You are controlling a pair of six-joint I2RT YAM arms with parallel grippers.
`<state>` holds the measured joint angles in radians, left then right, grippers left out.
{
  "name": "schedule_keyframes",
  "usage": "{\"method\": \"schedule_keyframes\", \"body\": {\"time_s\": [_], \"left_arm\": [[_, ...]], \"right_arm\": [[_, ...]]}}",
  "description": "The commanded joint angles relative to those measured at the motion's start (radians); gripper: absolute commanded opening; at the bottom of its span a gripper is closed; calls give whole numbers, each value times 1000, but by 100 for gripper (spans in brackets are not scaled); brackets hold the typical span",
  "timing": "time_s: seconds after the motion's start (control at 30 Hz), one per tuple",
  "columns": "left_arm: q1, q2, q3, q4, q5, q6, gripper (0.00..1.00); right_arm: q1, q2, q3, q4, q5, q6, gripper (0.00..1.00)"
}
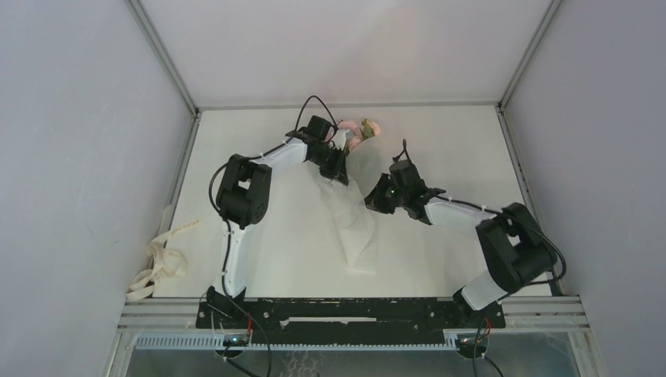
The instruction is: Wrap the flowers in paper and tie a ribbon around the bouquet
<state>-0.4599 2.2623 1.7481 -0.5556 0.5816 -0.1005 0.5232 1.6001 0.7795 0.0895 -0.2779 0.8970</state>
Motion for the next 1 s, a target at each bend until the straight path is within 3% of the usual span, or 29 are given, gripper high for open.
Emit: {"method": "schedule_keyframes", "body": {"time_s": [0.0,0.13,0.23,0.3,0.37,0.57,0.73,0.97], "left_arm": [[-8,3,44,-5,-49,47,0],[-12,-11,35,-7,-49,48,0],[-22,-51,22,-8,-54,56,0],[-35,-93,9,-7,-60,66,0],[-50,-141,-3,-8,-66,80,0],[-84,-237,-1,-6,-37,80,0],[-105,-189,28,-11,-15,69,0],[-106,-46,55,-17,-71,75,0]], "right_arm": [[3,-167,9,-285,199,-103,17],[-57,-221,-30,-324,212,-201,36],[-119,-119,-9,-268,49,-288,44],[-136,-12,25,-202,-58,-322,42],[-137,73,48,-152,-104,-326,34],[-117,192,49,19,-197,-278,15],[-98,220,48,48,-206,-254,11],[-93,136,39,8,-161,-261,14]]}}
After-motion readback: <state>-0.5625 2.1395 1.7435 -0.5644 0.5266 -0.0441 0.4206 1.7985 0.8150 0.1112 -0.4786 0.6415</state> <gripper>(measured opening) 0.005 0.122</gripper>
